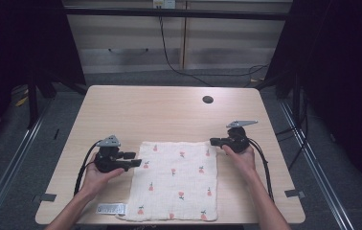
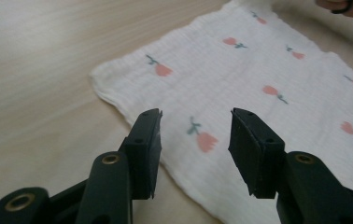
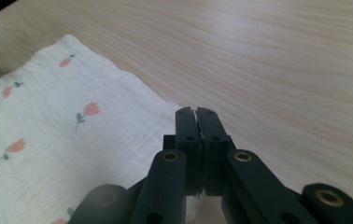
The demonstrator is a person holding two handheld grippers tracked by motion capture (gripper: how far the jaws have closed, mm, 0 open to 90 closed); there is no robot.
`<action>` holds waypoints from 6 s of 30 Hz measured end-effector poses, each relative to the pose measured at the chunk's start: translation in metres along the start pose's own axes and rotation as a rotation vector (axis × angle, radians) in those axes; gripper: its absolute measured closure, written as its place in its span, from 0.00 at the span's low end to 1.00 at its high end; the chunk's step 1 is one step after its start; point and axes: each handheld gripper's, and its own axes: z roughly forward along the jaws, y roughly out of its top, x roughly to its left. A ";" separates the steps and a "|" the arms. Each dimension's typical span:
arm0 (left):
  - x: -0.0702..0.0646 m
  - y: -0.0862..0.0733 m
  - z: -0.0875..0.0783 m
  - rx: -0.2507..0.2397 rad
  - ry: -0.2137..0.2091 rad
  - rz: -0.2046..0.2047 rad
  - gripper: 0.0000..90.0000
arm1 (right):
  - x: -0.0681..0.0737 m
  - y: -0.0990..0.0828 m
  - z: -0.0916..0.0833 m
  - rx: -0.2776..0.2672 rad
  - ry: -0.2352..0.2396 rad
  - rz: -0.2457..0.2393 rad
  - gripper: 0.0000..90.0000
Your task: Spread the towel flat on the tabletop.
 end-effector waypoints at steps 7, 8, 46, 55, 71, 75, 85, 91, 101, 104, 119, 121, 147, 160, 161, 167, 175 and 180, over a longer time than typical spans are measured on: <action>0.024 0.019 0.018 -0.012 0.034 -0.026 0.64 | 0.005 -0.001 -0.001 0.009 0.005 -0.012 0.98; 0.028 0.022 0.022 -0.010 0.035 -0.032 0.66 | 0.005 -0.001 0.000 0.004 0.012 -0.006 0.98; 0.048 0.028 0.064 0.038 0.092 0.007 0.95 | 0.004 -0.002 0.005 -0.006 0.029 0.022 0.98; 0.045 0.037 0.046 -0.038 0.054 -0.010 0.96 | 0.006 0.000 -0.001 -0.039 0.027 0.021 0.98; 0.021 0.060 0.019 -0.161 0.031 0.008 0.96 | 0.006 0.025 -0.029 -0.121 0.002 0.004 0.98; 0.023 0.065 0.008 -0.176 0.044 0.006 0.96 | 0.008 0.035 -0.035 -0.135 -0.007 -0.008 0.98; 0.017 0.087 -0.004 -0.195 0.053 0.045 0.96 | 0.012 0.054 -0.047 -0.165 -0.019 -0.037 0.99; 0.011 0.103 -0.007 -0.216 0.059 0.062 0.96 | 0.013 0.065 -0.055 -0.185 -0.024 -0.050 0.99; -0.014 0.137 -0.010 -0.242 0.045 0.133 0.96 | 0.013 0.097 -0.078 -0.221 -0.051 -0.078 0.99; -0.015 0.141 -0.012 -0.259 0.057 0.139 0.96 | 0.016 0.106 -0.085 -0.247 -0.050 -0.099 0.99; 0.010 0.092 -0.012 -0.241 0.065 0.070 0.96 | 0.011 0.058 -0.079 -0.217 0.000 -0.084 0.99; 0.009 0.085 -0.014 -0.239 0.061 0.068 0.96 | 0.012 0.052 -0.078 -0.208 0.005 -0.082 0.99; -0.043 0.024 -0.016 -0.113 -0.018 0.170 0.95 | 0.026 -0.019 -0.077 -0.076 0.015 -0.075 0.99; -0.052 -0.015 0.005 0.016 -0.040 0.188 0.95 | 0.029 -0.046 -0.067 0.012 0.021 -0.060 0.99; -0.052 -0.017 0.007 0.030 -0.055 0.181 0.95 | 0.029 -0.046 -0.067 0.013 0.025 -0.061 0.99; -0.059 -0.022 0.011 0.047 -0.072 0.186 0.93 | 0.031 -0.051 -0.065 0.028 0.017 -0.061 0.98; -0.060 -0.022 0.003 0.034 -0.083 0.192 0.84 | 0.031 -0.055 -0.062 0.052 0.003 -0.057 0.95; -0.051 -0.016 -0.007 -0.029 -0.088 0.153 0.84 | 0.035 -0.050 -0.065 0.026 0.018 -0.045 0.86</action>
